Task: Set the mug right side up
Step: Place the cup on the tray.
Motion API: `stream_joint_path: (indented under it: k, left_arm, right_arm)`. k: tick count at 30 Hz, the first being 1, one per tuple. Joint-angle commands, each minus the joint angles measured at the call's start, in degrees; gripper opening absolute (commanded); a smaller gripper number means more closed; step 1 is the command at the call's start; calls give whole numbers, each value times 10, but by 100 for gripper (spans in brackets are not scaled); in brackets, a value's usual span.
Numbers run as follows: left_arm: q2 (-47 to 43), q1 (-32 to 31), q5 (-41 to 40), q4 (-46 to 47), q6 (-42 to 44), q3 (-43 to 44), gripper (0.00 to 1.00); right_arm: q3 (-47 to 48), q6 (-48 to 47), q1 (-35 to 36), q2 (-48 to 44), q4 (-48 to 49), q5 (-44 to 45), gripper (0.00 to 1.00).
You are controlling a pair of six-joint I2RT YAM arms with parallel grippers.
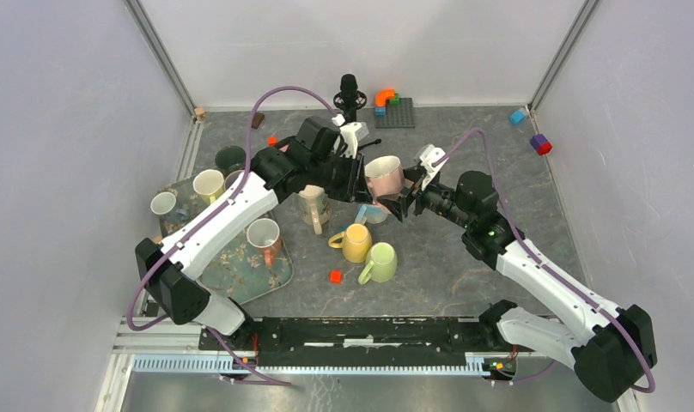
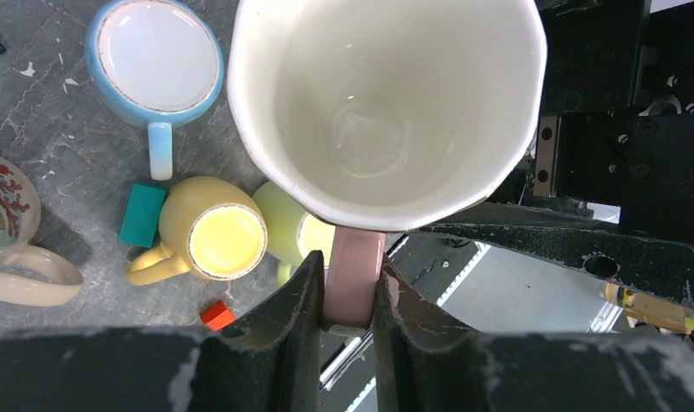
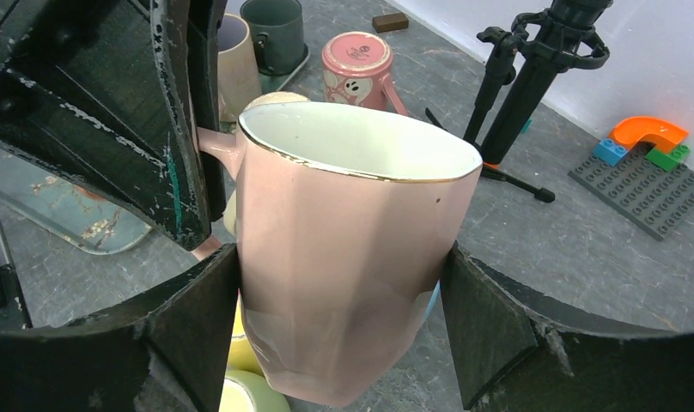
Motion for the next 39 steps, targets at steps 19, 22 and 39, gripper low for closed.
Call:
stream_joint_path:
  k: [19, 22, 39]
  left_arm:
    - [8, -20, 70, 82, 2, 25, 2]
    - [-11, -19, 46, 93, 6, 12, 2]
    - [-91, -19, -82, 119, 13, -46, 2]
  right_arm:
    - [49, -23, 49, 2, 105, -48, 41]
    - [42, -21, 49, -1, 108, -36, 68]
    - [26, -20, 49, -16, 108, -11, 98]
